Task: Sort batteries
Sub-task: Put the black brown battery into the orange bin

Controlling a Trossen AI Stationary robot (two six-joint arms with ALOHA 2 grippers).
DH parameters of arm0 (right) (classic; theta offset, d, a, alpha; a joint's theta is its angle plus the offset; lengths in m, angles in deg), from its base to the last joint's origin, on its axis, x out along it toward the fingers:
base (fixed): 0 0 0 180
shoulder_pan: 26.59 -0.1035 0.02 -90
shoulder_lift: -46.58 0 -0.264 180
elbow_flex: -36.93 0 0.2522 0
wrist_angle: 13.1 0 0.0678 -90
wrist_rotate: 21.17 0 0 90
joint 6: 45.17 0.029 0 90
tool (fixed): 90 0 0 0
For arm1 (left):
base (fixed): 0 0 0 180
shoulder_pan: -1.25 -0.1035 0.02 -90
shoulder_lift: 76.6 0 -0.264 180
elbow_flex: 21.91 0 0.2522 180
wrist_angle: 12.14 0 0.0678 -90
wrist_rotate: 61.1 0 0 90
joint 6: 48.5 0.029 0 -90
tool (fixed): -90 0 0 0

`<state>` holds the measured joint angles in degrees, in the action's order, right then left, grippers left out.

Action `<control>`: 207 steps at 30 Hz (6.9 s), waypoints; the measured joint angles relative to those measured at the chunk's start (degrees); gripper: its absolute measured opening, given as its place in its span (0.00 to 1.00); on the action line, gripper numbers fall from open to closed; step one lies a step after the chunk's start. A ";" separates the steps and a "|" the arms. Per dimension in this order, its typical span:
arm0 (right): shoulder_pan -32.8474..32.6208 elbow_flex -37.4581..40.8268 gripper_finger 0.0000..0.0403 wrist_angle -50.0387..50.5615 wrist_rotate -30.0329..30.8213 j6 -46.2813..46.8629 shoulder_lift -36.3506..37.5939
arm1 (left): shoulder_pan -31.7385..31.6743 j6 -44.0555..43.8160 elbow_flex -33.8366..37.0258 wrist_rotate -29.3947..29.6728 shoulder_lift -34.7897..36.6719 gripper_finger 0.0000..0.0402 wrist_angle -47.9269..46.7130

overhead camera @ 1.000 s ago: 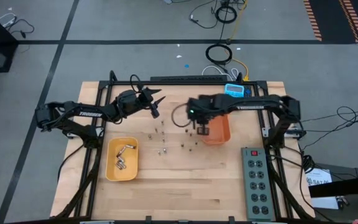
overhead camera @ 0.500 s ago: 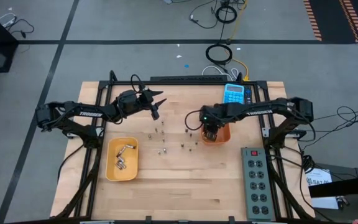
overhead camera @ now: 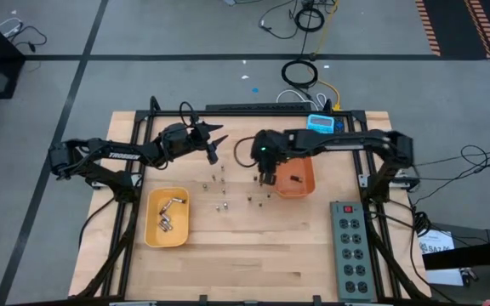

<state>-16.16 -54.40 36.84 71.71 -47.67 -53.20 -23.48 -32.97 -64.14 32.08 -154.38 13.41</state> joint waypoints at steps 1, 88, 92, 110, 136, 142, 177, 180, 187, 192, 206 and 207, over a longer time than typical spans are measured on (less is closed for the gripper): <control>-0.02 -0.90 0.34 0.06 -1.24 -0.54 -1.82 | 0.00 0.00 0.00 0.00 0.00 0.48 -0.10; -1.44 -1.13 0.08 11.51 14.29 10.73 -3.73 | -1.32 1.46 0.04 0.04 -2.45 0.48 -1.41; -1.61 2.55 0.08 10.47 15.31 13.84 -0.06 | -1.42 1.40 0.04 0.03 -4.83 0.48 0.94; -0.52 23.07 0.24 -5.60 9.96 22.01 5.41 | -1.42 1.26 0.04 0.02 -6.49 0.48 3.64; -4.93 6.72 0.32 -3.40 7.60 13.49 4.02 | -1.40 1.09 0.04 -0.14 -6.49 0.48 3.61; -7.06 1.70 0.32 -4.16 -0.12 8.68 -2.68 | -1.40 0.76 0.04 -0.23 -6.49 0.48 3.71; -4.07 -1.00 0.36 1.69 0.09 -1.25 -15.26 | -1.40 -0.15 0.04 -2.99 -6.49 0.48 3.88; -3.74 -1.00 0.31 1.75 -0.39 -1.44 -15.32 | -1.40 -0.13 0.04 -2.99 -6.49 0.48 3.88; -3.72 -1.00 0.04 1.61 0.03 -2.86 -15.34 | -1.44 -0.06 0.04 -2.95 -6.47 0.48 3.88; -3.80 -1.52 0.04 1.90 3.45 -3.20 -13.95 | -1.44 -0.06 0.04 -2.93 -6.47 0.48 3.88; -4.50 11.59 0.04 12.78 19.53 15.46 8.41 | -1.44 0.17 0.04 -2.64 -6.47 0.48 4.19; -4.50 14.62 0.04 10.31 18.80 16.86 9.14 | -1.44 0.17 0.04 -2.64 -6.47 0.48 4.30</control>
<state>-20.66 -39.78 47.16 90.52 -30.81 -44.06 -24.92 -32.80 -64.10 29.44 -160.85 17.71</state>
